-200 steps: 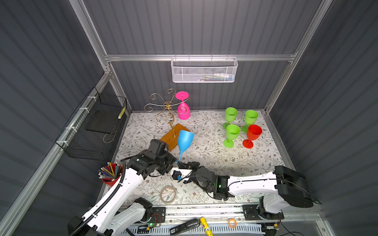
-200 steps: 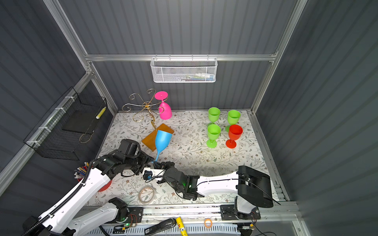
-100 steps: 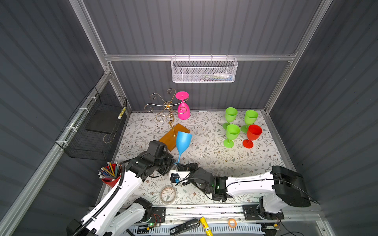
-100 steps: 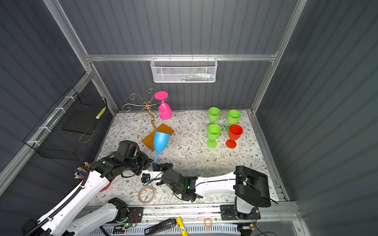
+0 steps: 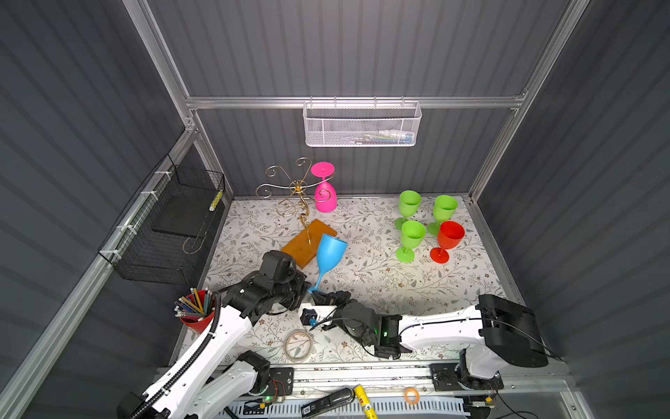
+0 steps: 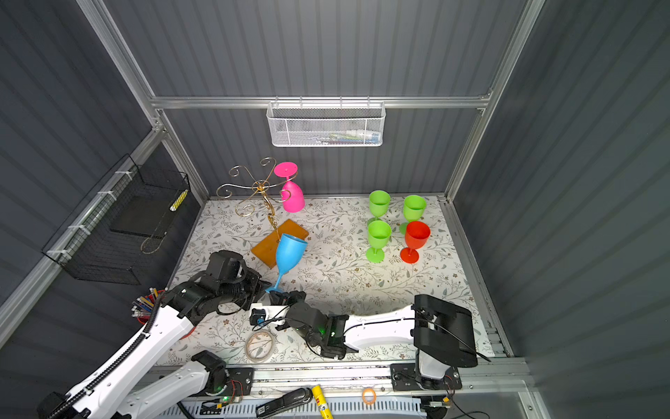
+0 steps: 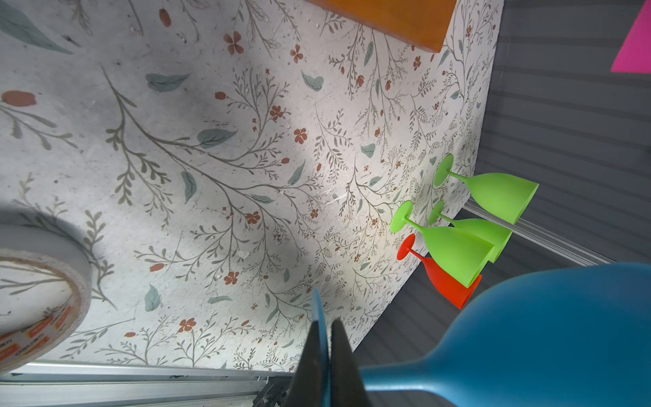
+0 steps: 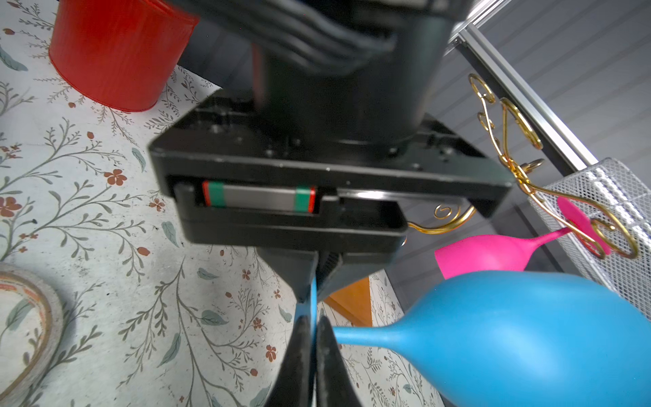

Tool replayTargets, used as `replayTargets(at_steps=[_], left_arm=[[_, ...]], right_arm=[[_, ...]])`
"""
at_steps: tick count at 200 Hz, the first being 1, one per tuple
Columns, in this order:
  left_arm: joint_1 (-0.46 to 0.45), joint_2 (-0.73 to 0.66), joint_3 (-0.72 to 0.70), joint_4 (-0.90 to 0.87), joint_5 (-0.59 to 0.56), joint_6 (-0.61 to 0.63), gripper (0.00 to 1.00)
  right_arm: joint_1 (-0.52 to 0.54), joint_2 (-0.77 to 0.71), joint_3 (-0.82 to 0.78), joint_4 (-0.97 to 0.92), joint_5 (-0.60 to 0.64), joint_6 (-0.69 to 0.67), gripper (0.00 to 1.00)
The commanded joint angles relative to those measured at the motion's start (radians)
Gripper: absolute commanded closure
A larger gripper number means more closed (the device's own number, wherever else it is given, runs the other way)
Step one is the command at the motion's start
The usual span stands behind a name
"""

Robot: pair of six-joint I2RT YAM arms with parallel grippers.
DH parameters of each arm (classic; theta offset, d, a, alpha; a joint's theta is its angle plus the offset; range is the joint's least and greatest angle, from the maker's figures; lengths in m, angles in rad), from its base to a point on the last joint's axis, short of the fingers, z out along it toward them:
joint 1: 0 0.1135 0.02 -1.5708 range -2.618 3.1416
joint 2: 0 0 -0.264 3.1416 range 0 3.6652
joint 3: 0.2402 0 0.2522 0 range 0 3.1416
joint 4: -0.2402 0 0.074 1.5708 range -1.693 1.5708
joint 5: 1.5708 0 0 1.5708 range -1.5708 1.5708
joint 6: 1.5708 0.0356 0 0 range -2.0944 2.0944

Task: Take the wine glass off the wine glass rack
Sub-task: Pick up the wine glass from the wine glass rack.

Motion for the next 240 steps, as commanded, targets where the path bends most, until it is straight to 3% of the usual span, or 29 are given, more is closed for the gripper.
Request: replayTargets(at_steps=[1, 30, 64, 94, 151, 205, 240], left_arm=[[0.003, -0.024, -0.032, -0.064, -0.067, 0.067, 1.00], [0.004, -0.060, -0.089, 0.029, -0.069, 0.112, 1.00], [0.004, -0.082, -0.168, 0.145, -0.053, 0.161, 1.00], [0.006, -0.086, -0.220, 0.240, -0.041, 0.222, 1.00], [0.006, -0.121, -0.269, 0.374, -0.047, 0.343, 1.00], [0.006, -0.087, -0.313, 0.488, -0.006, 0.414, 1.00], [0.006, -0.056, -0.342, 0.570, 0.017, 0.409, 1.00]], right_arm=[[-0.005, -0.030, 0.019, 0.005, 0.058, 0.044, 0.71], [-0.005, -0.106, -0.017, -0.095, 0.052, 0.132, 0.42], [-0.015, -0.244, -0.034, -0.305, 0.004, 0.270, 0.30], [-0.064, -0.354, -0.004, -0.551, -0.113, 0.440, 0.26], [-0.362, -0.481, 0.068, -0.845, -0.478, 0.771, 0.29], [-0.510, -0.468, 0.156, -0.907, -0.772, 0.930, 0.33], [-0.536, -0.447, 0.211, -0.914, -0.846, 0.982, 0.36]])
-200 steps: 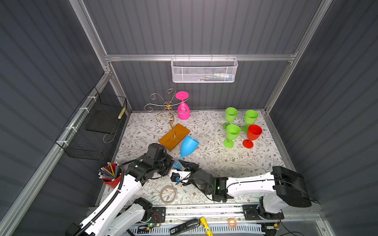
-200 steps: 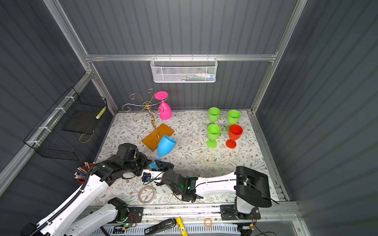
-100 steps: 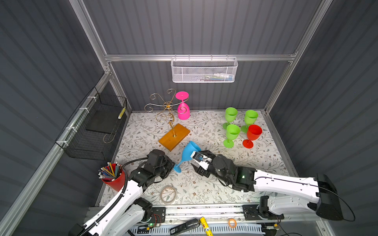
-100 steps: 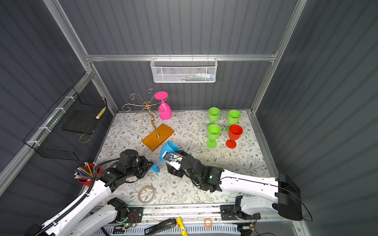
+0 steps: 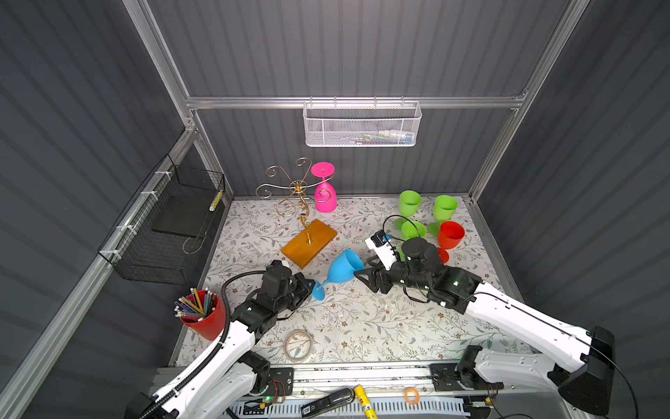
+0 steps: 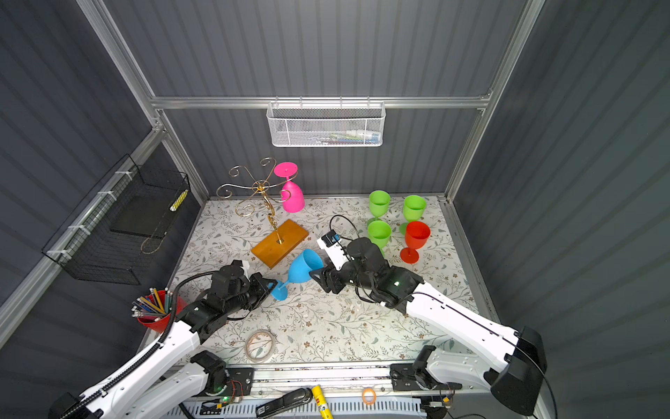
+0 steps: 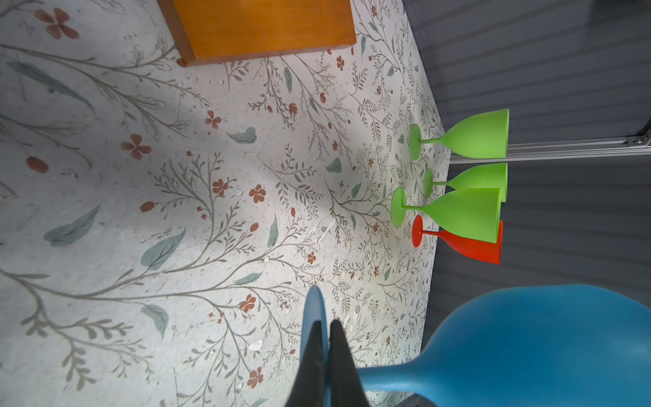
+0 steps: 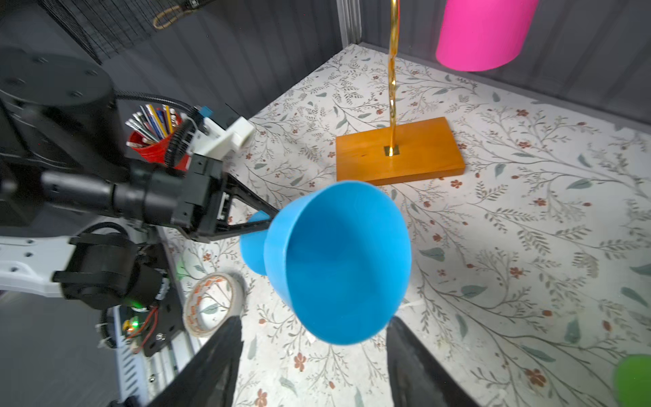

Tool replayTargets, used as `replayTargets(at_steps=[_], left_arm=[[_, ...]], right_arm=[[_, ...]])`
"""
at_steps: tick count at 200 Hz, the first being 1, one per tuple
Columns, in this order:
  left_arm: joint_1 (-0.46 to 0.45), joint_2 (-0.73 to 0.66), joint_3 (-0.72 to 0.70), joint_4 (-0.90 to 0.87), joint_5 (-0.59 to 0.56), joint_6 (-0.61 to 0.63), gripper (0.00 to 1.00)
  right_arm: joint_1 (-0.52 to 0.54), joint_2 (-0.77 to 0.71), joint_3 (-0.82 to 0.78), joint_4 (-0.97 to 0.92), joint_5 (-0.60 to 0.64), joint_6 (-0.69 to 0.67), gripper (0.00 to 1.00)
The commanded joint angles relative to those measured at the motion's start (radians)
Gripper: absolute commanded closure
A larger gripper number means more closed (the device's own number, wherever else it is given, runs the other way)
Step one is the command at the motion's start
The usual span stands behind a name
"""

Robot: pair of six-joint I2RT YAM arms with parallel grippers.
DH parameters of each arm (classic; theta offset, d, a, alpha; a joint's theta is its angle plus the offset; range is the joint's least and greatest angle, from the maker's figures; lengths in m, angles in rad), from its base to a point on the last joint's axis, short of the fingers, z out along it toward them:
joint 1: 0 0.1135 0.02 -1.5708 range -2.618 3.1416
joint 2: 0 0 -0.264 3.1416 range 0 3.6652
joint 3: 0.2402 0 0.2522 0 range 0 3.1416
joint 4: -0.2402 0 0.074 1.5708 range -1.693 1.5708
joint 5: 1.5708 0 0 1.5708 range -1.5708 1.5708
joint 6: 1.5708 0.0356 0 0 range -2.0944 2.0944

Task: Take the wine glass off the wine glass rack
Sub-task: Pick up the wine glass from the wine glass rack.

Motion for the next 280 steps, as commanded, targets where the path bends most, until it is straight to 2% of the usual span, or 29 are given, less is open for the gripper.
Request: replayTargets(at_steps=[1, 22, 115, 246, 280], left_arm=[[0.006, 0.013, -0.019, 0.089, 0.033, 0.029, 1.00], [0.006, 0.020, -0.025, 0.116, 0.040, 0.027, 1.00], [0.006, 0.010, -0.048, 0.164, 0.039, 0.006, 1.00], [0.010, -0.007, -0.051, 0.153, 0.031, 0.009, 1.00], [0.011, -0.010, -0.048, 0.139, 0.019, 0.010, 1.00]], right_arm=[[-0.012, 0.017, 0.055, -0.030, -0.109, 0.073, 0.36], [-0.021, 0.035, 0.068, -0.005, -0.166, 0.109, 0.39], [-0.021, 0.125, 0.117, 0.047, -0.161, 0.174, 0.57], [0.008, 0.170, 0.146, 0.041, -0.142, 0.187, 0.61], [0.024, 0.183, 0.157, 0.034, -0.129, 0.198, 0.71]])
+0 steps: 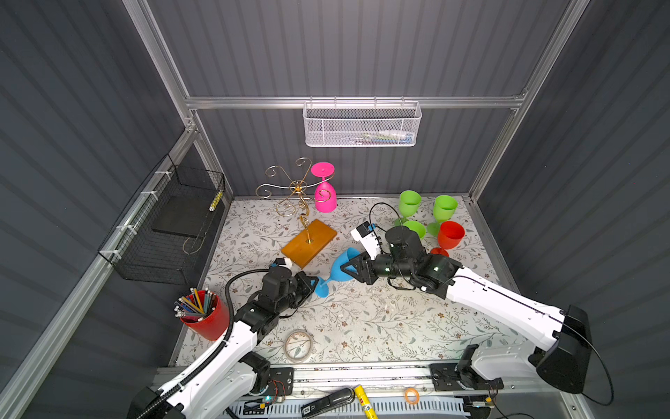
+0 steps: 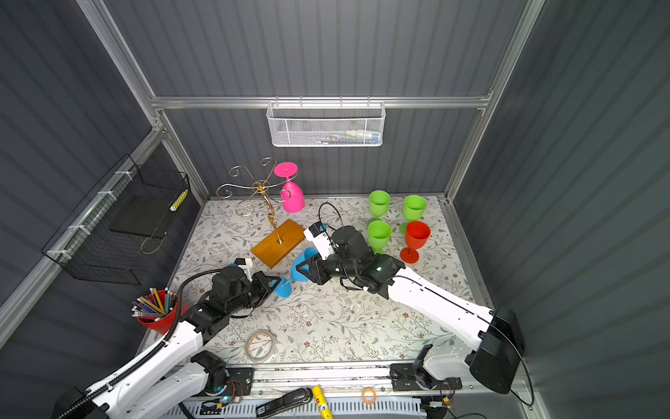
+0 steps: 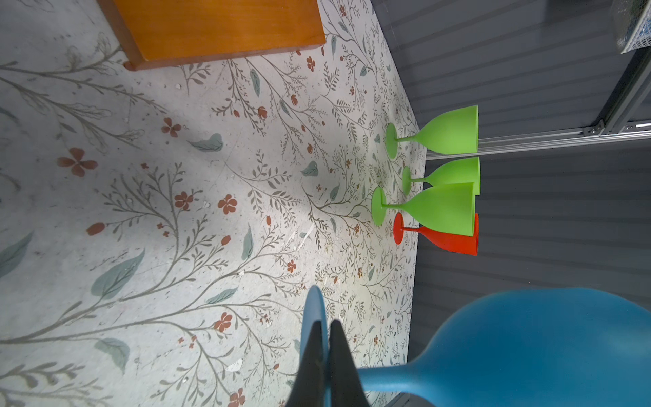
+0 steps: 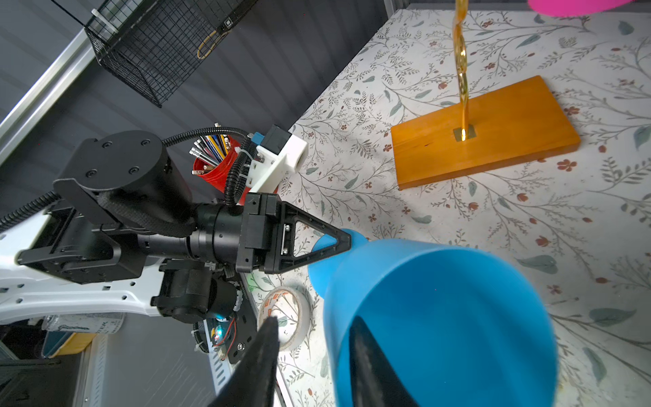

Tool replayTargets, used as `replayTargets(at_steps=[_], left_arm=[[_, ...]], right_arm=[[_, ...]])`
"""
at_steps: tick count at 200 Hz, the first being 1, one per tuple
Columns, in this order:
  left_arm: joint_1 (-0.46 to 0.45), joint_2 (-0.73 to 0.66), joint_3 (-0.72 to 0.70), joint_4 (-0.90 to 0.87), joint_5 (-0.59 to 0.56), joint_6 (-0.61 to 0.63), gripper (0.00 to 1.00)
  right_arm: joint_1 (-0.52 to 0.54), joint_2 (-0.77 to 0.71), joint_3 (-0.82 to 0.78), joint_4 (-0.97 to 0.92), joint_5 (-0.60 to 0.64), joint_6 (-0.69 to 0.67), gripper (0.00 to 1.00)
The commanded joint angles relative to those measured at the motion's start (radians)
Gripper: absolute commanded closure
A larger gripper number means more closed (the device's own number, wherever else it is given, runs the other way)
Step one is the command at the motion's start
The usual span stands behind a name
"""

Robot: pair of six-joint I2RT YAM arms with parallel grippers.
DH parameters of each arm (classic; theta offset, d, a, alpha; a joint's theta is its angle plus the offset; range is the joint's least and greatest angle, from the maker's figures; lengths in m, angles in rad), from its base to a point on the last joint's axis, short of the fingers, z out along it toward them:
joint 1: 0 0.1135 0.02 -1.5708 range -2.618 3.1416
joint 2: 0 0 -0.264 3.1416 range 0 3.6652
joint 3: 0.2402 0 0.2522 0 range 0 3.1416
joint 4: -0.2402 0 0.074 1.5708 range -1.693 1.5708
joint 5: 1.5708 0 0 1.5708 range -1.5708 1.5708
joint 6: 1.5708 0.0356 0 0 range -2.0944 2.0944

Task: Take the wine glass off the wine glass rack
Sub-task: Pick up the wine glass from the wine glass rack, then place the wine glass at the top-center of the table.

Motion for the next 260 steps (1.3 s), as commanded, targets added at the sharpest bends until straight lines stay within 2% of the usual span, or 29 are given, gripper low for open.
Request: replayTargets(at_steps=[1, 16, 33, 44, 61, 85, 99, 112, 130, 154, 184, 217, 260], left_arm=[[0.007, -0.018, -0.004, -0.001, -0.008, 0.007, 1.00], [0.007, -0.022, -0.005, -0.010, -0.017, 0.007, 1.00], [0.008, -0.027, 0.003, -0.031, -0.029, 0.009, 1.00], [0.009, -0.025, 0.011, -0.055, -0.036, 0.018, 0.99], [0.009, -0.017, 0.033, -0.100, -0.040, 0.039, 0.84], [0.009, -0.007, 0.057, -0.151, -0.042, 0.072, 0.45], [0.009, -0.008, 0.063, -0.168, -0.047, 0.086, 0.28], [0.009, -0.014, 0.064, -0.178, -0.051, 0.096, 0.17], [0.009, -0.019, 0.068, -0.182, -0.056, 0.111, 0.08], [0.009, -0.017, 0.075, -0.193, -0.065, 0.133, 0.01], [0.009, -0.009, 0.093, -0.210, -0.073, 0.162, 0.00], [0.009, -0.007, 0.124, -0.254, -0.100, 0.202, 0.00], [0.009, 0.007, 0.165, -0.304, -0.125, 0.241, 0.00]], right_arm=[[0.012, 0.008, 0.037, -0.006, 0.012, 0.009, 0.72], [0.017, 0.013, 0.048, -0.022, 0.012, 0.006, 0.83], [0.020, 0.023, 0.064, -0.057, 0.083, -0.015, 1.00], [0.021, 0.035, 0.081, -0.089, 0.118, -0.031, 1.00], [0.020, 0.046, 0.098, -0.131, 0.165, -0.060, 1.00], [0.020, 0.053, 0.121, -0.177, 0.222, -0.097, 1.00], [0.020, 0.058, 0.135, -0.208, 0.254, -0.119, 1.00], [0.019, 0.066, 0.156, -0.251, 0.291, -0.146, 1.00], [0.013, 0.084, 0.189, -0.301, 0.356, -0.181, 1.00], [-0.020, 0.145, 0.255, -0.367, 0.438, -0.235, 1.00], [-0.090, 0.276, 0.366, -0.419, 0.514, -0.279, 1.00], [-0.167, 0.409, 0.477, -0.422, 0.518, -0.325, 1.00], [-0.269, 0.584, 0.658, -0.431, 0.456, -0.392, 1.00]])
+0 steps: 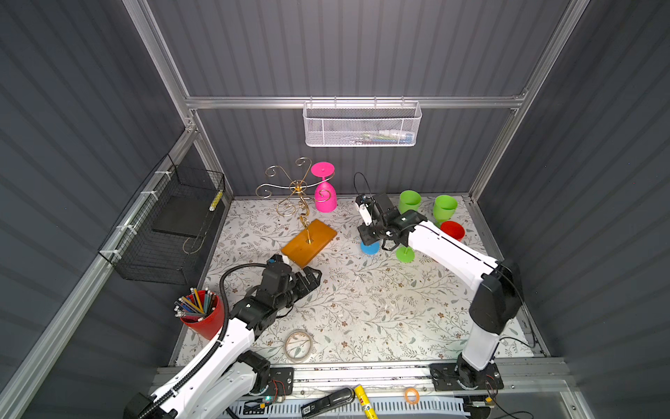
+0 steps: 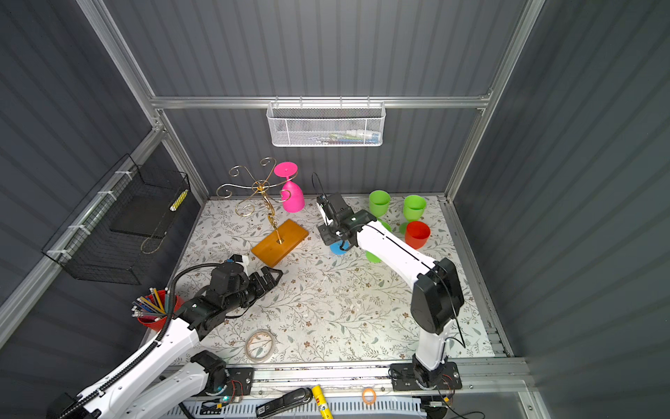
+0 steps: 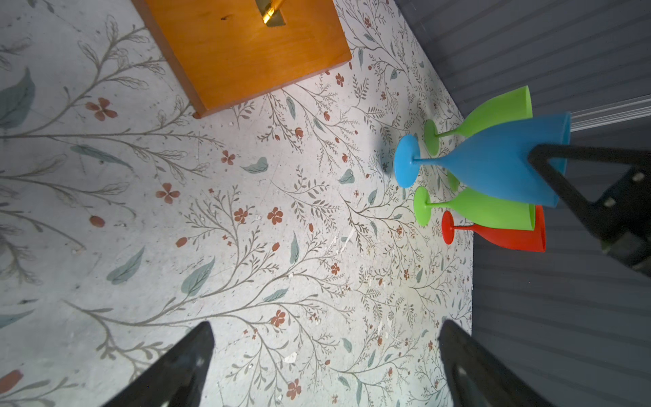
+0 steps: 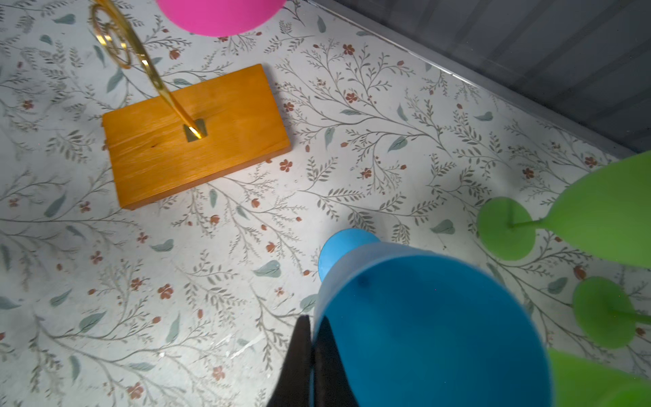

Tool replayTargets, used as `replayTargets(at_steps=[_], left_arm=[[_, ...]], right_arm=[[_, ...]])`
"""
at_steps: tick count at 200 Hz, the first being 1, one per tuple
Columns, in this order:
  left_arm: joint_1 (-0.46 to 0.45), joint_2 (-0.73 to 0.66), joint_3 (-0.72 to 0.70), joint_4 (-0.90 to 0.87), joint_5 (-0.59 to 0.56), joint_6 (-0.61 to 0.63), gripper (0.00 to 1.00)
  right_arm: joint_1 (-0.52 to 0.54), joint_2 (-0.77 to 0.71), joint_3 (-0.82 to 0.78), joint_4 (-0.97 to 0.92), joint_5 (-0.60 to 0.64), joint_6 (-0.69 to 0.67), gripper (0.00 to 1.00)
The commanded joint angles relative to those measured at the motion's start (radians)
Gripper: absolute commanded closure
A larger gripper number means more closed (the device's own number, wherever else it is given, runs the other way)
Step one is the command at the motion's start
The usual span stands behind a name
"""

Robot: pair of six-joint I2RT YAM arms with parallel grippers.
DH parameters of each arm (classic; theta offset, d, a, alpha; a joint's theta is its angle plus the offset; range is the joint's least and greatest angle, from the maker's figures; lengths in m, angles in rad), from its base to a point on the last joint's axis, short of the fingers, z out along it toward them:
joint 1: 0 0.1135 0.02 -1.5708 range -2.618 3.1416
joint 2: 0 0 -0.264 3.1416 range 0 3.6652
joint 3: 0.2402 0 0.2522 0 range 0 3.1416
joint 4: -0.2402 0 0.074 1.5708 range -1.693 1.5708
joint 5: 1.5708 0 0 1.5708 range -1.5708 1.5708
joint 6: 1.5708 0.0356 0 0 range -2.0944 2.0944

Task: Take the wine glass off the wine glass rack
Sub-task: Place the wine glass at the top-center of the table.

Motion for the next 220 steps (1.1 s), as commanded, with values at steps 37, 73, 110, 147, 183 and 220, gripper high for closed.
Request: replayTargets(at_steps=[37, 73, 110, 147, 183, 220], left_arm=[[0.007, 0.029, 0.067, -0.049, -0.026, 0.060, 0.00], [0.007, 0.045, 0.089, -0.031, -0.016, 0.052, 0.00], [0.007, 0.055, 0.096, -0.007, -0.005, 0.031, 0.00], [0.007, 0.069, 0.100, 0.005, 0.002, 0.020, 0.00], [0.007, 0.082, 0.103, 0.012, 0.006, 0.012, 0.00], [0.007, 0.084, 0.104, 0.017, 0.006, 0.011, 0.00]], right_arm=[[-0.104, 0.184, 0.246, -0.040, -0.063, -0.120, 1.00], [-0.149, 0.278, 0.375, -0.073, -0.128, -0.154, 1.00], [-0.172, 0.358, 0.480, -0.128, -0.144, -0.188, 1.00], [-0.190, 0.379, 0.484, -0.129, -0.133, -0.206, 1.00], [-0.205, 0.394, 0.486, -0.136, -0.145, -0.212, 1.00], [-0.216, 0.413, 0.512, -0.157, -0.168, -0.213, 0.91]])
